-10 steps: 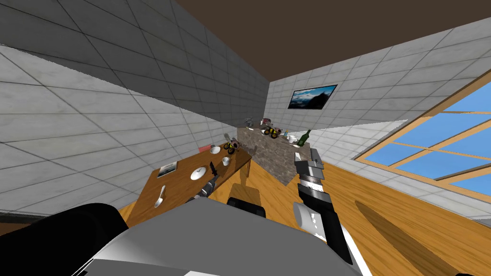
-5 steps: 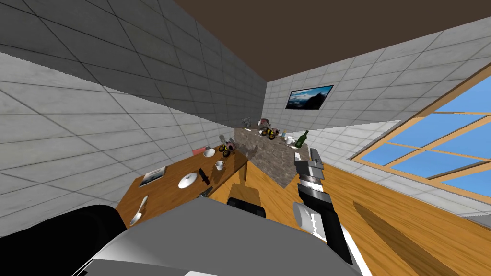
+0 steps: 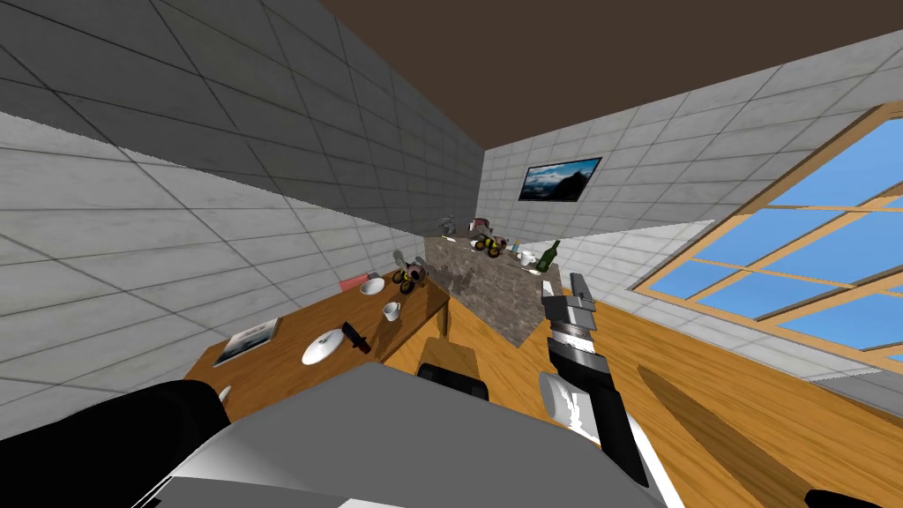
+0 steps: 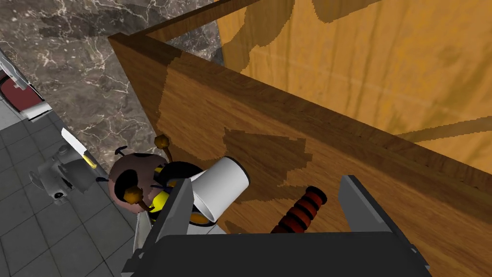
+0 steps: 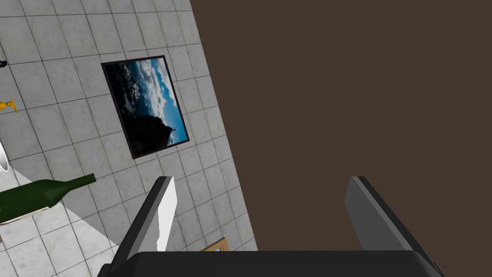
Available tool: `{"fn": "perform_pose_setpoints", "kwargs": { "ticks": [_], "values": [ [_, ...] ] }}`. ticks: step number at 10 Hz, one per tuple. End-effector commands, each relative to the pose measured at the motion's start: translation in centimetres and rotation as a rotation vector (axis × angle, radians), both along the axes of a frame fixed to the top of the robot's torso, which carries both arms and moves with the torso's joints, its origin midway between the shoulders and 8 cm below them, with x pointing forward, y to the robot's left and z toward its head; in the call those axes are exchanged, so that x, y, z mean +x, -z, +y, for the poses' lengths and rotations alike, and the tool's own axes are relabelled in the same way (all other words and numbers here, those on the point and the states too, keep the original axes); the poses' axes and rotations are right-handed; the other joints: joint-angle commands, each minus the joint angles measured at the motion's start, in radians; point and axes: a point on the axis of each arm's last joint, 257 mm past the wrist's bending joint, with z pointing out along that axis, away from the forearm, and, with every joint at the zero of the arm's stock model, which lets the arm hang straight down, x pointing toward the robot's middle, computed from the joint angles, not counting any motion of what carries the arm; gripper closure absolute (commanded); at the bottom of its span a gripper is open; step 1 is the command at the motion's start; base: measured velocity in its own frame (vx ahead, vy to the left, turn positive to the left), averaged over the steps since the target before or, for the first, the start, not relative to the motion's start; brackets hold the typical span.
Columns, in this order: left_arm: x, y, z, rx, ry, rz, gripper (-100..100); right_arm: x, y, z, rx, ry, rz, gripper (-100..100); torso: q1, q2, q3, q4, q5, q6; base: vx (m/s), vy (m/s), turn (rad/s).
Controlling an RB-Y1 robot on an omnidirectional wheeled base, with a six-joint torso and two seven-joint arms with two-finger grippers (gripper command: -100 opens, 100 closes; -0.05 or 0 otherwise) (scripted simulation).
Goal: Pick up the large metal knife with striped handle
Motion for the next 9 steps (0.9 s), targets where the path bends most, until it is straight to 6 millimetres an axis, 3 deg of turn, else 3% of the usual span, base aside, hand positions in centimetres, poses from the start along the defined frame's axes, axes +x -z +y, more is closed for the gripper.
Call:
{"fn": "perform_pose_setpoints", "kwargs": {
  "ticks": [1, 4, 5, 9],
  "values": [
    [-0.7, 0.5, 1.0, 0.014, 0.006, 0.018, -100, 0.0, 0.0, 0.0, 0.0, 0.0, 0.0, 0, 0.0, 0.0, 0.0, 0.0, 0.0, 0.0, 0.079, -0.041, -0.019],
    [-3.8, 1.3, 4.5, 0.082, 0.039, 0.09, -100, 0.0, 0.0, 0.0, 0.0, 0.0, 0.0, 0, 0.002, 0.003, 0.002, 0.001, 0.001, 0.0, 0.067, -0.039, -0.086],
    [-3.8, 1.3, 4.5, 0.082, 0.039, 0.09, -100, 0.0, 0.0, 0.0, 0.0, 0.0, 0.0, 0, 0.002, 0.002, 0.001, 0.001, 0.0, 0.0, 0.057, -0.029, -0.016],
    [-6.9, 1.4, 8.9, 0.167, 0.084, 0.162, -100, 0.0, 0.0, 0.0, 0.0, 0.0, 0.0, 0, 0.003, 0.003, 0.002, 0.001, 0.001, 0.0, 0.063, -0.03, -0.086]
  ]
}}
